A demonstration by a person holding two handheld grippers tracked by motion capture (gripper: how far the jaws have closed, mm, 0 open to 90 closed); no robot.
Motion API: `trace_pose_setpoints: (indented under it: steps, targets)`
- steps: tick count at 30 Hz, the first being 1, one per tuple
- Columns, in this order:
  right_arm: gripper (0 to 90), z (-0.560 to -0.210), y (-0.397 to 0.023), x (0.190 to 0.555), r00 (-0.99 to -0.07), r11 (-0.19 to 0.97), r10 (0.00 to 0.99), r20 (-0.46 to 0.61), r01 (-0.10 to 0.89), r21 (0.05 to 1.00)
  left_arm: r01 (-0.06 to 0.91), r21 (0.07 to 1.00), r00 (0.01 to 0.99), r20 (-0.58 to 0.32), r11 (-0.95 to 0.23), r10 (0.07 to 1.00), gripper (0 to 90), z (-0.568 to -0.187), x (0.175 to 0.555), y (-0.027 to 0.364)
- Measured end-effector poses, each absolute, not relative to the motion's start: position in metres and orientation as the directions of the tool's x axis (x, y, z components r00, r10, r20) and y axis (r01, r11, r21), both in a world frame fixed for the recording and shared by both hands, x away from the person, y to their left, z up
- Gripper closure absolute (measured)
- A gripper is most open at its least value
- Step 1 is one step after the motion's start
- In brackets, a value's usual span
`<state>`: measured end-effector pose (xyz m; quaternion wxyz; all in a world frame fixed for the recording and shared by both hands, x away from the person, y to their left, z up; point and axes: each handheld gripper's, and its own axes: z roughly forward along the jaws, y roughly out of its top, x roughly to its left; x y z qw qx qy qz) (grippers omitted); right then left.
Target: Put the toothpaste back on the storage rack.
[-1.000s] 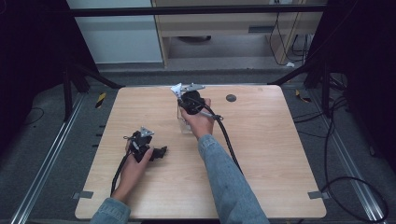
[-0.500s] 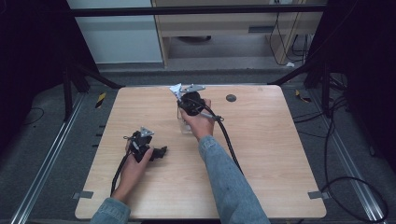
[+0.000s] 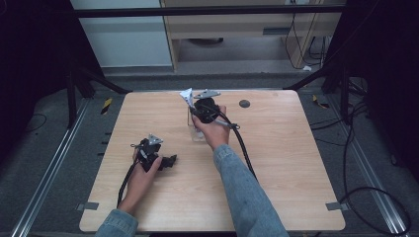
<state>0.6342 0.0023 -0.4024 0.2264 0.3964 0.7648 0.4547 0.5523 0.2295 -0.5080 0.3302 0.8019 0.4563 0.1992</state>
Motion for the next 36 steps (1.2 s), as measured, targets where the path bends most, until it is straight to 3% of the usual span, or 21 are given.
trace_pose_setpoints:
  steps: [27,32,36]
  targets:
    - [71.9,-0.393,-0.031,0.61,-0.578,0.264,0.816,0.021,0.405,0.875,0.6,0.711,0.504,0.018,-0.365,0.864,0.0,-0.508,0.552,0.229]
    - [63.9,-0.387,-0.04,0.603,-0.588,0.257,0.807,0.044,0.417,0.872,0.6,0.711,0.504,0.018,-0.365,0.864,0.0,-0.508,0.552,0.229]
    - [50.6,-0.385,-0.044,0.6,-0.599,0.249,0.797,0.073,0.437,0.864,0.6,0.712,0.504,0.018,-0.365,0.864,0.0,-0.508,0.552,0.23]
